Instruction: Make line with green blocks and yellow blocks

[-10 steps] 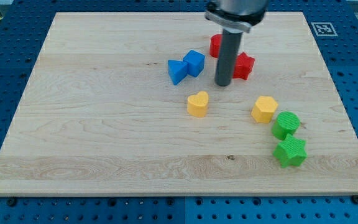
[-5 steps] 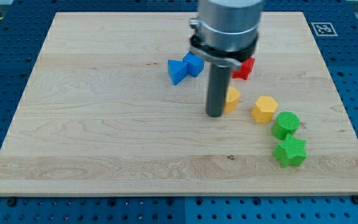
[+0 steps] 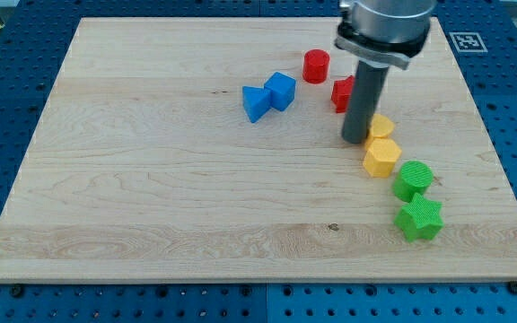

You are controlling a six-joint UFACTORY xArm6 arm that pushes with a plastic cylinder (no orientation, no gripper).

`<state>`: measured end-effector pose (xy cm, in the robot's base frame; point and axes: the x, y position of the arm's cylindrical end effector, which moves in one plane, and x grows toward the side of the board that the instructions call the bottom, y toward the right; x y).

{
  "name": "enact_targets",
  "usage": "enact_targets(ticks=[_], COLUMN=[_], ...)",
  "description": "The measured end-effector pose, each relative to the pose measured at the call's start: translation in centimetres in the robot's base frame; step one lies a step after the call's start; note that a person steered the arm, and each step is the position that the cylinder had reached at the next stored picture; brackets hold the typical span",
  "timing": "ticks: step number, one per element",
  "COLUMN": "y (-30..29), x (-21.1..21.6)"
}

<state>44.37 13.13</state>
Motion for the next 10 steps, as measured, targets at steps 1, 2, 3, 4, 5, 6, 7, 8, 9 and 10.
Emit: enact_targets(ticks=[1, 2, 3, 4, 5, 6, 7, 8, 9, 10], y=[1.4, -1.1, -3.0, -3.6, -3.6, -3.1, -1.5, 0.8, 1.8, 0.0], x=[0.0, -0.4, -0.6, 0.9, 3.2, 4.1, 4.1, 4.1, 4.1, 4.1])
